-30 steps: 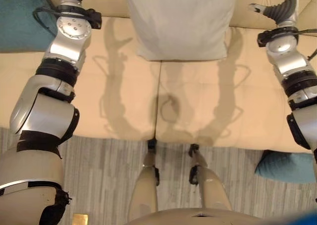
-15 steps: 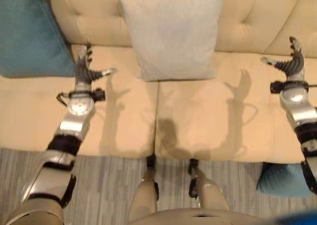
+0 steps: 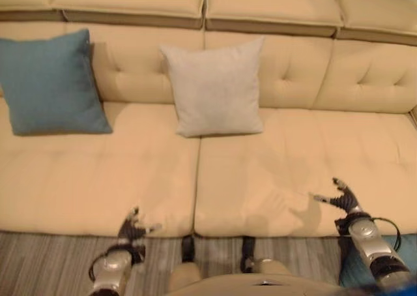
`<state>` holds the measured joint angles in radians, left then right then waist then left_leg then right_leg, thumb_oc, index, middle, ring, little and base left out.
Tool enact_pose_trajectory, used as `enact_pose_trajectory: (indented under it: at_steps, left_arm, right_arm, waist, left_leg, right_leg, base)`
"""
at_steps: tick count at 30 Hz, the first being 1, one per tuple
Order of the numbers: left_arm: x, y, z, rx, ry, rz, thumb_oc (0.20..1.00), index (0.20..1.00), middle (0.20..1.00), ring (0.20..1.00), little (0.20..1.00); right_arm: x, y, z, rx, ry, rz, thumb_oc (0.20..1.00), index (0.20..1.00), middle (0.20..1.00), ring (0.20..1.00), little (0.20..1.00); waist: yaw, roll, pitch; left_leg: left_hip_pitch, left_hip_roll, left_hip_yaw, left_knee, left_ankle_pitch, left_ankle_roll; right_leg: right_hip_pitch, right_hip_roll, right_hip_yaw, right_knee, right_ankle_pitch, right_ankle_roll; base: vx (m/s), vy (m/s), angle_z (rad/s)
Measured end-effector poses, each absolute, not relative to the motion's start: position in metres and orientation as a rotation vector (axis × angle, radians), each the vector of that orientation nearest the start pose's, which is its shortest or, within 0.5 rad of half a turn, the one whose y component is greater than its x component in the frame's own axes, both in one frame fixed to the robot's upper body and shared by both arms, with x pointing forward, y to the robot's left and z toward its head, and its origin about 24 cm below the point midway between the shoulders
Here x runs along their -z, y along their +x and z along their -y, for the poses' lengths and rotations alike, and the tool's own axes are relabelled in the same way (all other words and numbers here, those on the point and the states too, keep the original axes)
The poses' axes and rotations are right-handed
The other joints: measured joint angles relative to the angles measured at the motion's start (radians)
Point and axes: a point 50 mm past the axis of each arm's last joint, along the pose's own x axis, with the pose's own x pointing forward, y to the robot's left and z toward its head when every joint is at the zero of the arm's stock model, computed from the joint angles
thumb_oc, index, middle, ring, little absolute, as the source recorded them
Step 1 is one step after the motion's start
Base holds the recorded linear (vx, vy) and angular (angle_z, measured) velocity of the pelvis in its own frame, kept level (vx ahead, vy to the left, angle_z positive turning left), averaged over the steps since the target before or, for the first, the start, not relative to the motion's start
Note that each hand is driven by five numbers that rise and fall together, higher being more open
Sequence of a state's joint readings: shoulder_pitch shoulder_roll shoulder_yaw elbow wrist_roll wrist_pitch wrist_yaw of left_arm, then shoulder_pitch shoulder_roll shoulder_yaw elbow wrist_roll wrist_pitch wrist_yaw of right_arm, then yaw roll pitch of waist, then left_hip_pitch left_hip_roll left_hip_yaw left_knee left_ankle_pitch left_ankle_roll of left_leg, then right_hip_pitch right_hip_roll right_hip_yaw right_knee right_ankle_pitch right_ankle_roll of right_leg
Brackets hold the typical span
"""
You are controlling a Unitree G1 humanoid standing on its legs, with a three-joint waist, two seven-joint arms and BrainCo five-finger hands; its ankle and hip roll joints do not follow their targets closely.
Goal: Pick up all the scattered cushions and arrange them neatly on the sofa.
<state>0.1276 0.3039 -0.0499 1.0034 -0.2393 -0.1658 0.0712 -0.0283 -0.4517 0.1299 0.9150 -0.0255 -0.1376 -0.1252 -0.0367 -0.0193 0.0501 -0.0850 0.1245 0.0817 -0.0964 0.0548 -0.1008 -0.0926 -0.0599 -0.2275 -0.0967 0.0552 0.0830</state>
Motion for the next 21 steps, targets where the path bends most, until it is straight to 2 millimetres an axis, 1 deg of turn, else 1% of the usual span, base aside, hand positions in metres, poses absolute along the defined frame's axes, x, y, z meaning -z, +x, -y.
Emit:
enact_pose_trajectory:
  at_steps: [2,3,6,7,8,9,10,11,12,14,15,16,17,18,19,20,21]
  left_arm:
    - [0.145,0.085,-0.258,-0.281,0.150,-0.998,1.000,1.000,1.000,1.000,1.000]
    - [0.146,0.083,-0.256,-0.269,0.151,-1.008,1.000,1.000,1.000,1.000,1.000]
    - [0.147,0.082,-0.254,-0.241,0.167,-1.015,1.000,1.000,1.000,1.000,1.000]
    - [0.147,0.083,-0.253,-0.234,0.162,-1.011,1.000,1.000,1.000,1.000,1.000]
    - [0.147,0.085,-0.252,-0.228,0.159,-1.004,1.000,1.000,1.000,1.000,1.000]
    - [0.147,0.088,-0.247,-0.221,0.145,-0.996,1.000,1.000,1.000,1.000,1.000]
    - [0.147,0.095,-0.244,-0.211,0.142,-0.981,1.000,1.000,1.000,1.000,1.000]
    - [0.148,0.100,-0.233,-0.161,0.140,-0.975,1.000,1.000,1.000,1.000,1.000]
    - [0.148,0.102,-0.231,-0.153,0.137,-0.971,1.000,1.000,1.000,1.000,1.000]
    - [0.145,0.113,-0.232,-0.153,0.143,-0.946,1.000,1.000,1.000,1.000,1.000]
    - [0.142,0.121,-0.233,-0.152,0.148,-0.925,1.000,1.000,1.000,1.000,1.000]
    - [0.141,0.124,-0.236,-0.153,0.155,-0.913,1.000,1.000,1.000,1.000,1.000]
    - [0.137,0.134,-0.238,-0.151,0.166,-0.888,1.000,1.000,1.000,1.000,1.000]
    - [0.140,0.130,-0.235,-0.142,0.165,-0.905,1.000,1.000,1.000,1.000,1.000]
    - [0.142,0.127,-0.232,-0.138,0.160,-0.924,1.000,1.000,1.000,1.000,1.000]
    - [0.142,0.126,-0.234,-0.138,0.164,-0.927,1.000,1.000,1.000,1.000,1.000]
    - [0.139,0.130,-0.241,-0.144,0.184,-0.917,1.000,1.000,1.000,1.000,1.000]
  right_arm:
    - [0.104,0.156,0.293,0.150,-0.541,-0.805,1.000,1.000,1.000,1.000,1.000]
    - [0.106,0.152,0.295,0.150,-0.540,-0.828,1.000,1.000,1.000,1.000,1.000]
    - [0.109,0.148,0.295,0.148,-0.537,-0.849,1.000,1.000,1.000,1.000,1.000]
    - [0.109,0.148,0.295,0.145,-0.536,-0.854,1.000,1.000,1.000,1.000,1.000]
    - [0.109,0.150,0.293,0.134,-0.541,-0.850,1.000,1.000,1.000,1.000,1.000]
    - [0.110,0.151,0.294,0.126,-0.550,-0.860,1.000,1.000,1.000,1.000,1.000]
    - [0.113,0.147,0.293,0.118,-0.555,-0.887,1.000,1.000,1.000,1.000,1.000]
    - [0.115,0.149,0.295,0.115,-0.564,-0.918,1.000,1.000,1.000,1.000,1.000]
    - [0.115,0.152,0.295,0.117,-0.567,-0.918,1.000,1.000,1.000,1.000,1.000]
    - [0.119,0.151,0.290,0.105,-0.565,-0.945,1.000,1.000,1.000,1.000,1.000]
    - [0.124,0.146,0.286,0.100,-0.554,-0.978,1.000,1.000,1.000,1.000,1.000]
    - [0.127,0.143,0.283,0.095,-0.547,-0.994,1.000,1.000,1.000,1.000,1.000]
    - [0.133,0.136,0.273,0.072,-0.537,-1.015,1.000,1.000,1.000,1.000,1.000]
    - [0.131,0.141,0.274,0.078,-0.545,-1.002,1.000,1.000,1.000,1.000,1.000]
    - [0.135,0.137,0.267,0.049,-0.543,-1.025,1.000,1.000,1.000,1.000,1.000]
    - [0.141,0.126,0.262,0.032,-0.537,-1.054,1.000,1.000,1.000,1.000,1.000]
    - [0.144,0.122,0.256,0.024,-0.522,-1.062,1.000,1.000,1.000,1.000,1.000]
  waist:
    - [0.000,0.013,-0.021]
    - [-0.001,0.018,-0.022]
    - [-0.001,0.026,-0.023]
    - [0.005,0.019,-0.021]
    - [0.025,0.012,-0.014]
    - [0.023,0.015,-0.005]
    - [0.021,0.006,0.003]
    - [0.056,0.000,0.005]
    - [0.044,0.006,0.012]
    - [0.021,-0.004,0.020]
    - [0.028,-0.020,0.035]
    - [0.023,-0.037,0.037]
    - [0.001,-0.078,0.051]
    - [0.005,-0.064,0.052]
    - [0.006,-0.047,0.050]
    - [-0.006,-0.050,0.051]
    - [-0.006,-0.089,0.050]
  left_leg:
    - [0.003,0.001,-0.001,0.000,0.000,0.001]
    - [0.016,0.002,-0.001,0.001,0.002,0.004]
    - [0.041,0.002,-0.001,0.009,0.002,0.003]
    - [0.043,-0.005,-0.014,0.031,0.001,0.002]
    - [0.039,-0.013,-0.037,0.072,-0.014,0.003]
    - [0.033,-0.022,-0.106,0.117,-0.054,0.000]
    - [0.030,-0.053,-0.182,0.144,-0.067,0.017]
    - [0.042,-0.137,-0.344,0.153,-0.115,0.051]
    - [0.042,-0.148,-0.340,0.152,-0.136,0.071]
    - [0.042,-0.177,-0.305,0.146,-0.127,0.085]
    - [0.041,-0.182,-0.259,0.148,-0.121,0.096]
    - [0.045,-0.202,-0.245,0.146,-0.123,0.109]
    - [0.028,-0.255,-0.213,0.206,-0.135,0.129]
    - [-0.004,-0.254,-0.207,0.242,-0.164,0.167]
    - [-0.006,-0.236,-0.172,0.224,-0.162,0.185]
    - [-0.020,-0.242,-0.131,0.247,-0.148,0.187]
    - [-0.047,-0.270,-0.125,0.283,-0.150,0.191]
  right_leg:
    - [0.007,0.002,-0.001,0.000,0.000,0.000]
    - [0.017,0.003,-0.001,0.000,0.000,0.000]
    - [0.031,0.007,0.003,-0.001,-0.001,-0.002]
    - [0.033,0.007,0.025,-0.001,0.000,-0.008]
    - [0.033,0.003,0.057,-0.001,0.009,-0.029]
    - [0.029,0.000,0.079,0.000,0.027,-0.040]
    - [0.027,-0.012,0.109,0.000,0.042,-0.032]
    - [-0.007,-0.036,0.194,0.005,0.069,-0.026]
    - [-0.021,-0.040,0.215,0.005,0.086,-0.020]
    - [-0.041,-0.062,0.242,0.014,0.110,-0.001]
    - [-0.067,-0.077,0.258,0.042,0.119,0.023]
    - [-0.075,-0.094,0.254,0.041,0.098,0.031]
    - [-0.098,-0.129,0.264,0.043,0.097,0.027]
    - [-0.114,-0.130,0.278,0.063,0.089,0.051]
    - [-0.149,-0.120,0.254,0.107,0.072,0.082]
    - [-0.181,-0.112,0.217,0.173,0.077,0.088]
    - [-0.183,-0.128,0.216,0.163,0.126,0.097]
  base:
    - [-0.03,-0.028,0.04]
    - [-0.05,0.001,0.03]
    - [-0.12,0.031,-0.07]
    - [-0.14,0.039,-0.44]
    - [-0.20,0.115,-0.76]
    - [-0.24,0.163,-0.77]
    - [-0.29,0.257,-1.42]
    - [-0.23,0.259,-1.33]
    - [-0.27,0.280,-1.33]
    - [-0.16,0.150,-0.54]
    - [-0.24,0.188,-0.67]
    - [-0.24,0.187,-0.86]
    - [-0.25,0.173,-0.82]
    - [-0.25,0.099,-1.13]
    - [-0.35,0.114,-1.07]
    - [-0.45,0.093,-0.92]
    - [-0.34,0.063,-0.96]
